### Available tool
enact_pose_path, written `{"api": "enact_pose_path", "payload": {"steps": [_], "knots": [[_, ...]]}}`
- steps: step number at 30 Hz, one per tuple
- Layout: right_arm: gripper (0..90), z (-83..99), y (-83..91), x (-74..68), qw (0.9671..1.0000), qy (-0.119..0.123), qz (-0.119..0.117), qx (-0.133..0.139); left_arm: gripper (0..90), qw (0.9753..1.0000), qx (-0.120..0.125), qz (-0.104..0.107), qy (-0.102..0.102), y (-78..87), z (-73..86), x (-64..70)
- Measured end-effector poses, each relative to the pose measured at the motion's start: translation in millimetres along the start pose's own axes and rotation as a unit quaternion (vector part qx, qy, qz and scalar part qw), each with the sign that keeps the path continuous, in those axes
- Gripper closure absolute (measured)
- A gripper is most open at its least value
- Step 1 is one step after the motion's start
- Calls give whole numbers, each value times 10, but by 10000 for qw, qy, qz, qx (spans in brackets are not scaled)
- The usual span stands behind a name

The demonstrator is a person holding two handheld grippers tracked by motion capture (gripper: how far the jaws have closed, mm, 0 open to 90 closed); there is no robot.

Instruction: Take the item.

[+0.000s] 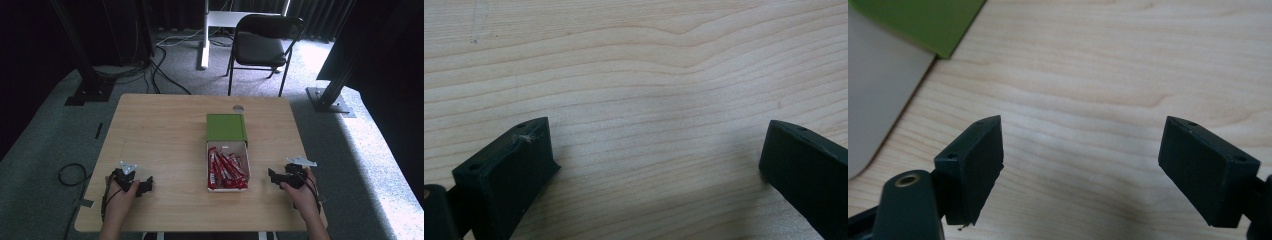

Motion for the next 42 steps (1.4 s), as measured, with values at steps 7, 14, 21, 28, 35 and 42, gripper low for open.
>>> {"api": "enact_pose_path", "payload": {"steps": [7, 14, 21, 28, 35, 42], "knots": [[175, -141, 142, -109, 9998, 85, 23, 162, 19, 10000, 0, -1, -1, 0, 0, 0], [170, -316, 326, -315, 9989, 301, -168, 324, 18, 10000, -1, 0, 0, 0, 0, 0], [205, -457, 468, -545, 9967, 460, -483, 454, 19, 10000, -1, -1, 0, 0, 0, 0], [245, -568, 585, -772, 9934, 705, -683, 590, 19, 10000, 1, -2, -1, 0, 0, 0], [327, -641, 674, -981, 9898, 886, -897, 659, 19, 10000, 1, -1, 0, 0, 0, 0], [437, -647, 694, -1142, 9871, 982, -1102, 623, 19, 10000, 2, -1, 1, 0, 0, 0]]}}
Point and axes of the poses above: each handheld gripper's, and its own axes: y roughly backward along the jaws, z roughly out of its underside, x roughly to its right, the point moved 8 cm from there along -y, roughly forward along the jaws, and after that the axes turned 9 degrees about -y, right-handed, at the moved point
